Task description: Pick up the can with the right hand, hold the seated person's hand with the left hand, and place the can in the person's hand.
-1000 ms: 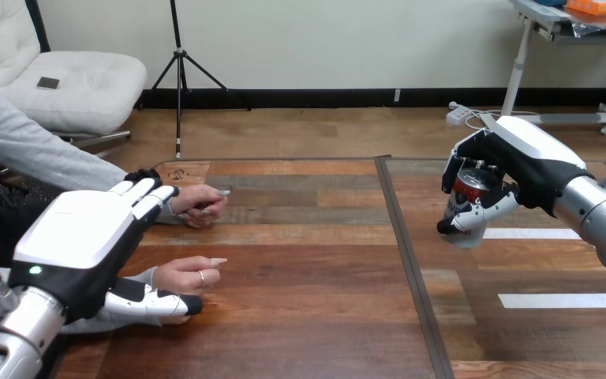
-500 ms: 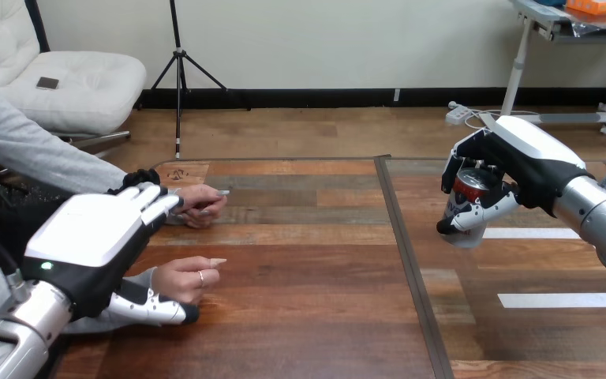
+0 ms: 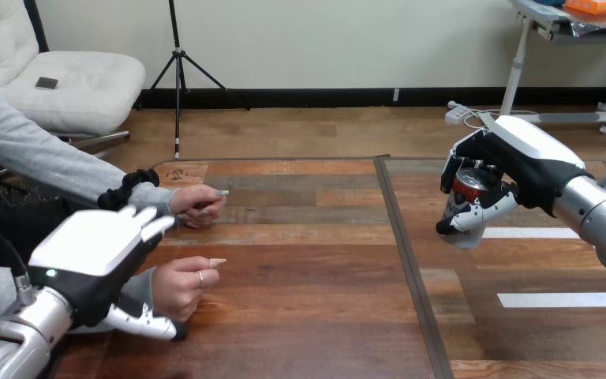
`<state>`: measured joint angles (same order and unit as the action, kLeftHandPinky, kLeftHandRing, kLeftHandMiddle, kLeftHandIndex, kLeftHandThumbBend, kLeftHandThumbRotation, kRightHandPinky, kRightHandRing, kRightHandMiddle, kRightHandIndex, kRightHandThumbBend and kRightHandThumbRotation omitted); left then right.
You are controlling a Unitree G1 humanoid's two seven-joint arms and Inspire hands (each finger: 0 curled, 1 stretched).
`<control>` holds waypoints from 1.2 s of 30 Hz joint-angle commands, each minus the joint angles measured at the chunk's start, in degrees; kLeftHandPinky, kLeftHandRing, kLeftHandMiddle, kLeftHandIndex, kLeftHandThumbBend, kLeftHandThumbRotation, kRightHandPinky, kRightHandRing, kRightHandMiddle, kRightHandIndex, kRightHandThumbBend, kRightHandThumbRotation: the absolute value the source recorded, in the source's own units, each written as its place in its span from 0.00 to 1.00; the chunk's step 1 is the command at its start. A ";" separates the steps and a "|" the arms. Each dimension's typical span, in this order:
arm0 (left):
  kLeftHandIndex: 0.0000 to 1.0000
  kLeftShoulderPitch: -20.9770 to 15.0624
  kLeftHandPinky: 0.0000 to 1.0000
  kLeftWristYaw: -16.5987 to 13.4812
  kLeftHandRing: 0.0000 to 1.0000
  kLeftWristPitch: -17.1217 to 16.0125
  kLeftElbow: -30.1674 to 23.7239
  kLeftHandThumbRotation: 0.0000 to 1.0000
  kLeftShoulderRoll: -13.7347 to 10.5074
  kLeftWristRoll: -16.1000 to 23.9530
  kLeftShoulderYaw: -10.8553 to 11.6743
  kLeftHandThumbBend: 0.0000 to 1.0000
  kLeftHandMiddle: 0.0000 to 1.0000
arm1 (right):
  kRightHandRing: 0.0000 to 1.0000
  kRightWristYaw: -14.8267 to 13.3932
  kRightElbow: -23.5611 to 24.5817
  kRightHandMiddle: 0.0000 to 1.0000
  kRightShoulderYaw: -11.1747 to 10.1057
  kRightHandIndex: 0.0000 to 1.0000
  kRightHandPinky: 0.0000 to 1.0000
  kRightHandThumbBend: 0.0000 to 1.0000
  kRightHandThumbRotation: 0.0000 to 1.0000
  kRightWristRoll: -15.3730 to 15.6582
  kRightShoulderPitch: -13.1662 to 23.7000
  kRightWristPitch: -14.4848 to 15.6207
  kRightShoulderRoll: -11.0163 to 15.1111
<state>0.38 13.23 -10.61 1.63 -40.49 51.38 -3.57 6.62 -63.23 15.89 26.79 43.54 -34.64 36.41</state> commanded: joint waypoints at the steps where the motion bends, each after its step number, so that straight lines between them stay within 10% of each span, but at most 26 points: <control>1: 0.92 -4.61 0.84 -0.18 0.95 0.46 1.84 0.57 -1.83 0.18 -1.09 1.00 0.96 | 0.37 -1.15 1.40 0.41 -2.03 0.42 0.33 0.77 0.00 -1.46 2.54 -1.25 1.22; 36: 0.93 -5.46 0.87 -2.36 0.96 1.13 8.73 0.54 -2.54 -0.06 -3.75 1.00 0.97 | 0.38 -0.38 1.87 0.42 -2.25 0.42 0.35 0.77 0.00 -1.74 2.37 -0.98 1.65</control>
<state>-1.40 12.69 -9.70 10.02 -41.51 51.61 -7.09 6.77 -63.23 15.89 26.79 43.54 -34.74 36.42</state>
